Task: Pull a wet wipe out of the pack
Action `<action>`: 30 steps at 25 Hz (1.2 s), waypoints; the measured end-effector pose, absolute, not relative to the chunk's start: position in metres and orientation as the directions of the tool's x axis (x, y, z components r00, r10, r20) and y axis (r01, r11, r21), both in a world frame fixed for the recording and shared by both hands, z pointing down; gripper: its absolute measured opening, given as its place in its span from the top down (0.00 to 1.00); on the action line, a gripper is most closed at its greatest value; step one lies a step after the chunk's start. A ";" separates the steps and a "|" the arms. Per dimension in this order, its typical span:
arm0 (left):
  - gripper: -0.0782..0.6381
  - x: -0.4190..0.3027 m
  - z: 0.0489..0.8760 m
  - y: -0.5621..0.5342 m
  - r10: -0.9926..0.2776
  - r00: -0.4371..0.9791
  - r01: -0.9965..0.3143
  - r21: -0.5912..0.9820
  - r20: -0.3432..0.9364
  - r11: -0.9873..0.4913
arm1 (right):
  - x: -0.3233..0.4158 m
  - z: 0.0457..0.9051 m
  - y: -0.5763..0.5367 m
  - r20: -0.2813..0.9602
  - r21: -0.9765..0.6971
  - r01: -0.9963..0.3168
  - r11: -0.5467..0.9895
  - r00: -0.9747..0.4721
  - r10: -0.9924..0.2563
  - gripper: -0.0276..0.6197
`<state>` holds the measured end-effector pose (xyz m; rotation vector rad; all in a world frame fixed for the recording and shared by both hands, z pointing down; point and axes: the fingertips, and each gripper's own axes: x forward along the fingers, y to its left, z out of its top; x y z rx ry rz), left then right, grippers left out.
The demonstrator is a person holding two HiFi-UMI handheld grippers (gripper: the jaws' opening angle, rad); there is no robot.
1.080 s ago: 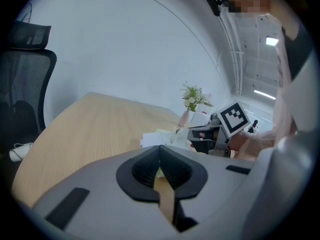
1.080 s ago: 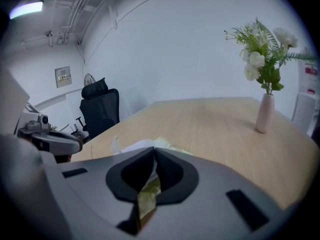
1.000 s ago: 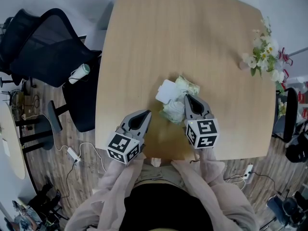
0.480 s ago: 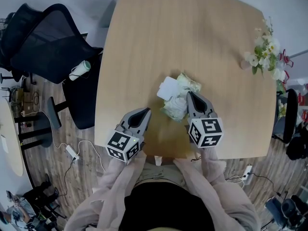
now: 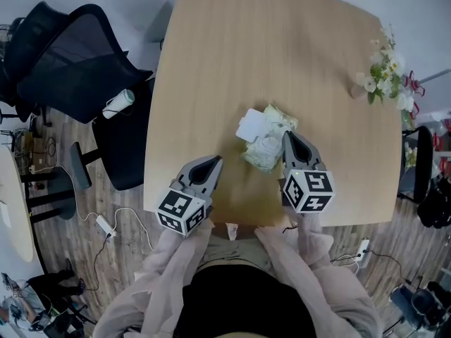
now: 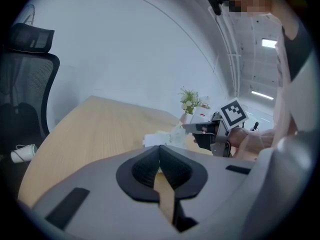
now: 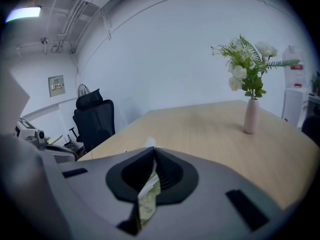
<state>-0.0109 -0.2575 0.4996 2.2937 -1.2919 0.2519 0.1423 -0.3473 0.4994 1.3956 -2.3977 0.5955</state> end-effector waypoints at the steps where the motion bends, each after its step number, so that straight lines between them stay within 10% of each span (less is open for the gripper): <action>1: 0.87 -0.013 0.499 -0.257 -0.751 0.535 -0.841 0.327 0.387 -0.431 | 0.142 0.499 -0.346 0.454 -0.198 -0.878 0.435 -0.476 -0.753 0.94; 30: 0.87 -0.015 0.487 -0.240 -0.732 0.587 -0.806 0.331 0.345 -0.490 | 0.141 0.482 -0.309 0.429 -0.182 -0.909 0.375 -0.417 -0.801 0.94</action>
